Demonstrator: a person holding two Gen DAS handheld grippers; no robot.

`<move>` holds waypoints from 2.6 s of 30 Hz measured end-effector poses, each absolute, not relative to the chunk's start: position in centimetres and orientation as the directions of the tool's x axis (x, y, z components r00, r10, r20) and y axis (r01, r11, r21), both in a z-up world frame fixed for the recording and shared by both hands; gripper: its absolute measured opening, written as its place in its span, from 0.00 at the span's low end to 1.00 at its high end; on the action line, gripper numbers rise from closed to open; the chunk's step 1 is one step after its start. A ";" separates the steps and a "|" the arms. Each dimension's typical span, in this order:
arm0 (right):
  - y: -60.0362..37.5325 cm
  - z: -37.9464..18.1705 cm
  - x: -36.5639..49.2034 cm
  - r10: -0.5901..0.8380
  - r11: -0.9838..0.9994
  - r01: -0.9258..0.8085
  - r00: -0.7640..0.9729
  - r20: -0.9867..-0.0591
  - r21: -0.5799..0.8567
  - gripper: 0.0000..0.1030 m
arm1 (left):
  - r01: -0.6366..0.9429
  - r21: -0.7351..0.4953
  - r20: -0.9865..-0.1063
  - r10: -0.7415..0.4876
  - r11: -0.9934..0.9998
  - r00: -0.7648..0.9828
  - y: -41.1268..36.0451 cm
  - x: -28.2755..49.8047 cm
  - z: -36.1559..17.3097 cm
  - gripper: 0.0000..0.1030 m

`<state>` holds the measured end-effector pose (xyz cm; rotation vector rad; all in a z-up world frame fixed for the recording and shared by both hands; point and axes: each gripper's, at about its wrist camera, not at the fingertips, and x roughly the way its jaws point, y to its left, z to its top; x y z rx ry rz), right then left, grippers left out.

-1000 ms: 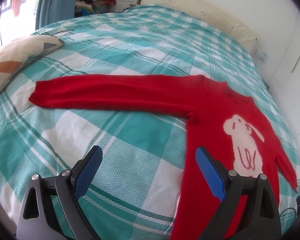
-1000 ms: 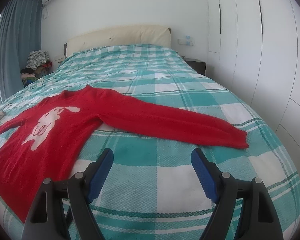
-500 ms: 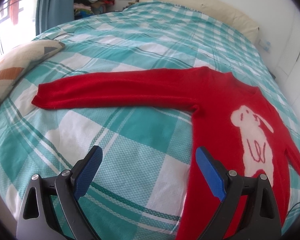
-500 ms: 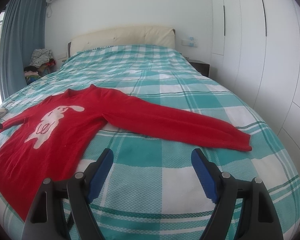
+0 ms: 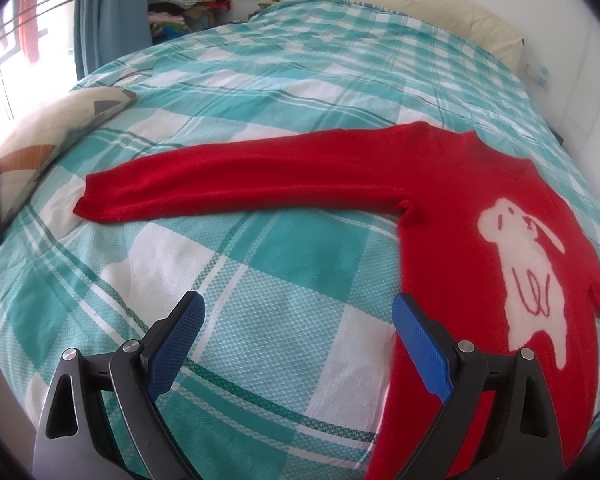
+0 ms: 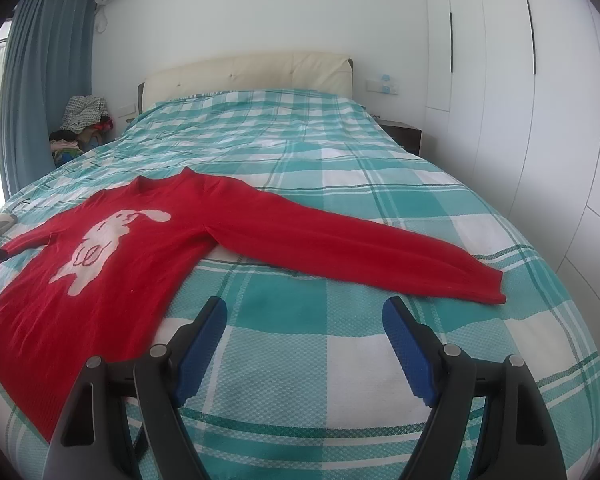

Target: Fold small clothes

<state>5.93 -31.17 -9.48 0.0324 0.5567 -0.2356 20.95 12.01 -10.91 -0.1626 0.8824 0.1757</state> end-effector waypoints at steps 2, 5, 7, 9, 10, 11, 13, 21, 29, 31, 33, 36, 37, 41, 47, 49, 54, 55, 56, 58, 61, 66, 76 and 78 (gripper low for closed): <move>-31.2 -9.5 5.9 -0.213 0.973 0.231 0.823 -0.527 -0.033 0.77 | -0.220 -0.063 -0.780 0.089 0.973 0.619 12.0 21.0 -11.0 0.93; -31.2 -9.5 5.9 -0.213 0.972 0.231 0.823 -0.527 -0.034 0.77 | -0.218 -0.054 -0.783 0.094 0.974 0.615 12.0 21.1 -11.1 0.93; -31.2 -9.5 5.9 -0.213 0.972 0.231 0.823 -0.526 -0.033 0.77 | -0.216 -0.049 -0.784 0.096 0.975 0.614 11.9 21.1 -11.1 0.93; -31.2 -9.5 5.9 -0.213 0.972 0.231 0.823 -0.526 -0.034 0.77 | -0.211 -0.046 -0.785 0.096 0.976 0.613 11.8 21.2 -11.1 0.93; -31.2 -9.5 5.9 -0.213 0.972 0.231 0.823 -0.526 -0.034 0.77 | -0.212 -0.043 -0.784 0.098 0.976 0.613 11.8 21.2 -11.1 0.93; -31.2 -9.5 5.9 -0.213 0.972 0.231 0.823 -0.527 -0.033 0.77 | -0.213 -0.041 -0.783 0.100 0.976 0.613 11.8 21.1 -11.1 0.93; -31.2 -9.4 5.9 -0.214 0.972 0.231 0.823 -0.526 -0.033 0.77 | -0.211 -0.043 -0.783 0.098 0.976 0.614 11.8 21.1 -11.1 0.93; -31.2 -9.1 5.8 -0.216 0.972 0.235 0.826 -0.521 -0.031 0.77 | -0.212 -0.050 -0.793 0.090 0.976 0.602 11.8 21.3 -11.3 0.93; -31.3 -9.1 5.7 -0.217 0.971 0.235 0.826 -0.520 -0.031 0.77 | -0.208 -0.076 -0.799 0.065 0.975 0.598 12.1 21.3 -11.5 0.93; -31.3 -9.1 5.8 -0.217 0.971 0.235 0.826 -0.521 -0.032 0.77 | -0.205 -0.070 -0.796 0.069 0.976 0.602 12.0 21.2 -11.4 0.93; -31.4 -9.1 5.7 -0.217 0.971 0.235 0.825 -0.521 -0.032 0.77 | -0.205 -0.068 -0.796 0.071 0.976 0.601 12.0 21.2 -11.4 0.93; -31.4 -9.1 5.7 -0.217 0.972 0.235 0.825 -0.523 -0.033 0.77 | -0.212 -0.081 -0.802 0.063 0.974 0.594 12.2 21.3 -11.5 0.94; -31.5 -9.1 5.7 -0.217 0.971 0.235 0.824 -0.522 -0.033 0.77 | -0.216 -0.086 -0.802 0.061 0.973 0.595 12.3 21.3 -11.5 0.94; -31.6 -9.1 5.7 -0.219 0.971 0.236 0.826 -0.519 -0.035 0.77 | -0.231 -0.097 -0.793 0.064 0.968 0.605 12.7 21.2 -11.2 0.94; -31.6 -9.1 5.7 -0.219 0.971 0.236 0.827 -0.518 -0.034 0.77 | -0.233 -0.101 -0.791 0.064 0.967 0.609 12.8 21.1 -11.1 0.94; -31.6 -9.1 5.7 -0.219 0.971 0.236 0.827 -0.519 -0.034 0.77 | -0.231 -0.099 -0.790 0.065 0.968 0.610 12.8 21.1 -11.1 0.94; -31.7 -9.1 5.7 -0.220 0.971 0.236 0.827 -0.517 -0.035 0.77 | -0.234 -0.104 -0.786 0.064 0.967 0.615 12.8 21.1 -11.0 0.94; -31.7 -9.1 5.7 -0.220 0.971 0.237 0.827 -0.518 -0.035 0.77 | -0.236 -0.104 -0.785 0.066 0.966 0.616 12.7 21.2 -10.9 0.94; -31.6 -9.1 5.7 -0.219 0.971 0.236 0.826 -0.518 -0.034 0.77 | -0.238 -0.101 -0.784 0.070 0.966 0.617 12.7 21.1 -10.9 0.94; -31.6 -9.2 5.7 -0.220 0.971 0.237 0.826 -0.518 -0.033 0.77 | -0.241 -0.091 -0.782 0.081 0.966 0.618 12.7 21.1 -10.9 0.94; -31.7 -9.1 5.7 -0.220 0.971 0.237 0.827 -0.518 -0.033 0.77 | -0.221 -0.083 -0.778 0.076 0.972 0.624 12.3 21.0 -10.7 0.95; -31.6 -9.1 5.7 -0.219 0.971 0.237 0.827 -0.518 -0.034 0.77 | -0.172 -0.054 -0.737 0.077 0.984 0.671 11.3 20.6 -9.7 0.98; -31.7 -9.2 5.7 -0.220 0.971 0.237 0.826 -0.519 -0.034 0.77 | -0.178 -0.038 -0.739 0.093 0.983 0.667 11.3 20.7 -9.8 0.98; -31.6 -9.1 5.7 -0.220 0.971 0.237 0.826 -0.518 -0.035 0.77 | -0.189 -0.054 -0.741 0.088 0.980 0.666 11.7 20.7 -9.8 0.98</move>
